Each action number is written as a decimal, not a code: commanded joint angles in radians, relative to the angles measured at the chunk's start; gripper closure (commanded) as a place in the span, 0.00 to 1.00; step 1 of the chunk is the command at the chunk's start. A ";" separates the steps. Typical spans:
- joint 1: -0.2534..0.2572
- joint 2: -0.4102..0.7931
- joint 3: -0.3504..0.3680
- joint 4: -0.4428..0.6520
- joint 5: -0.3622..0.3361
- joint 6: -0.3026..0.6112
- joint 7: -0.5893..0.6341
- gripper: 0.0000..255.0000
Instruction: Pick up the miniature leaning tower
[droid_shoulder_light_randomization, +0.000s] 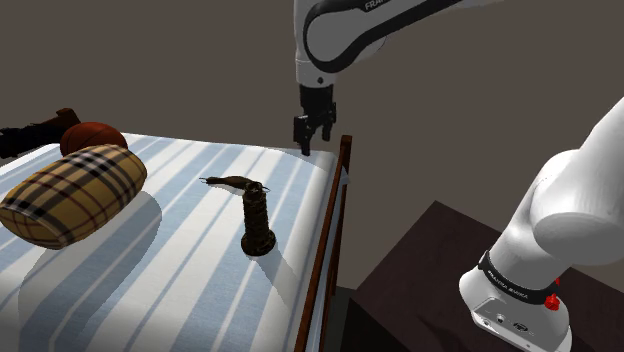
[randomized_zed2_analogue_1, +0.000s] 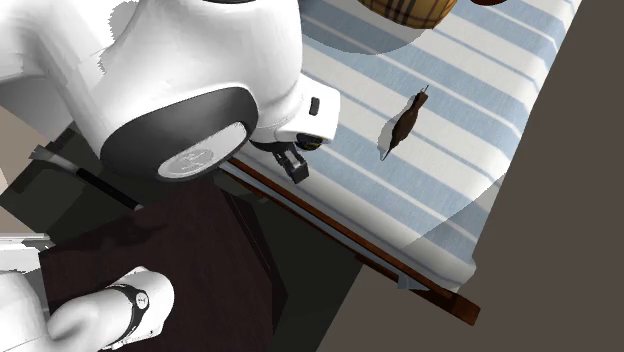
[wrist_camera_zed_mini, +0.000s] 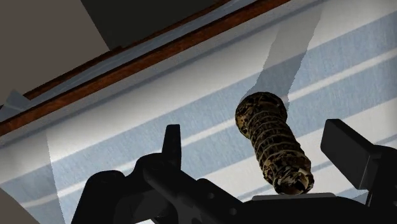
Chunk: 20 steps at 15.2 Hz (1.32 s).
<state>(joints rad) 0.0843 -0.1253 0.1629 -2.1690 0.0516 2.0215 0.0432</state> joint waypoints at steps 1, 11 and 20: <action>0.009 0.079 0.014 0.049 -0.011 0.025 0.020 0.00; 0.078 0.470 0.049 0.376 -0.091 0.055 0.112 0.00; 0.138 0.721 0.045 0.618 -0.136 0.047 0.147 0.00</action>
<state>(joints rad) 0.2209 0.5858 0.2088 -1.5505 -0.0825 2.0573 0.1884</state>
